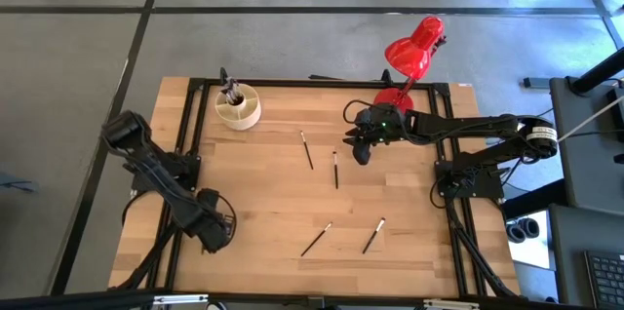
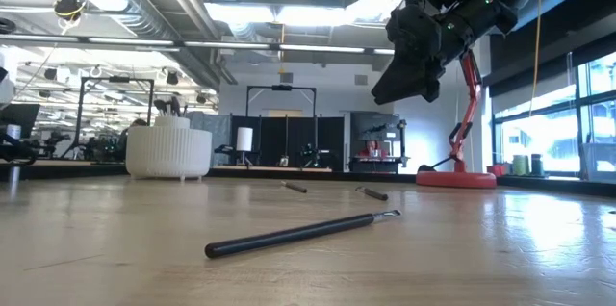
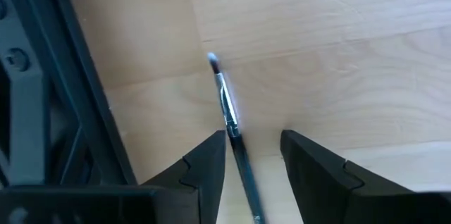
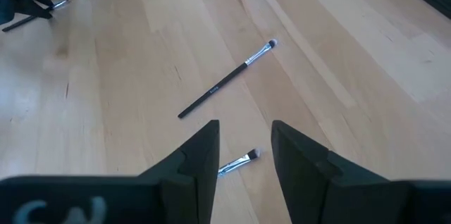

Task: Put items in baskets/containers
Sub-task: Put the black eyeshadow brush into the white organizer

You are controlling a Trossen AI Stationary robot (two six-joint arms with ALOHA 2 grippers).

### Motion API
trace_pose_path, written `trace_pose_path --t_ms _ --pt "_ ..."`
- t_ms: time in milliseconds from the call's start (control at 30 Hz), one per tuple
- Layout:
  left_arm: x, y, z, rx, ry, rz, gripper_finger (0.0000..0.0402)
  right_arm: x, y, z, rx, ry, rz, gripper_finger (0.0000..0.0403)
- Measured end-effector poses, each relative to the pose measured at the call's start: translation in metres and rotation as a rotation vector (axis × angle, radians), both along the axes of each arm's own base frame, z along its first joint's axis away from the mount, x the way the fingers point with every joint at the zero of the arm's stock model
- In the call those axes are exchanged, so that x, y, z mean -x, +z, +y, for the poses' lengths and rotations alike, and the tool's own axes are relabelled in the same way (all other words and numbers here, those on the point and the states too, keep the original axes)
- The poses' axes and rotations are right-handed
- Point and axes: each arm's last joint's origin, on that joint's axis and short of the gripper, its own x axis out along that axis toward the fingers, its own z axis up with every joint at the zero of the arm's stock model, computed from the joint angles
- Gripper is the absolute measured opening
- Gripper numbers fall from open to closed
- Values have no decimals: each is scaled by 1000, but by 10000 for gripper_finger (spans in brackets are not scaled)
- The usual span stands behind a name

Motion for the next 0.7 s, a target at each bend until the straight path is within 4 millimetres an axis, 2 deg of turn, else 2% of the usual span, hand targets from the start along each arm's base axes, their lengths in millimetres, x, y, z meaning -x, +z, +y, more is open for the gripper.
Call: trace_pose_path --t_ms 233,567,700 --pt "3 -1 2 -32 -59 -15 130 0 0 0 7 6 7 129" --pt "-7 -1 8 -36 -80 -60 15 0 0 0 5 4 6 129" --pt "-9 -1 9 -39 -102 -63 15 0 0 0 4 3 6 129"
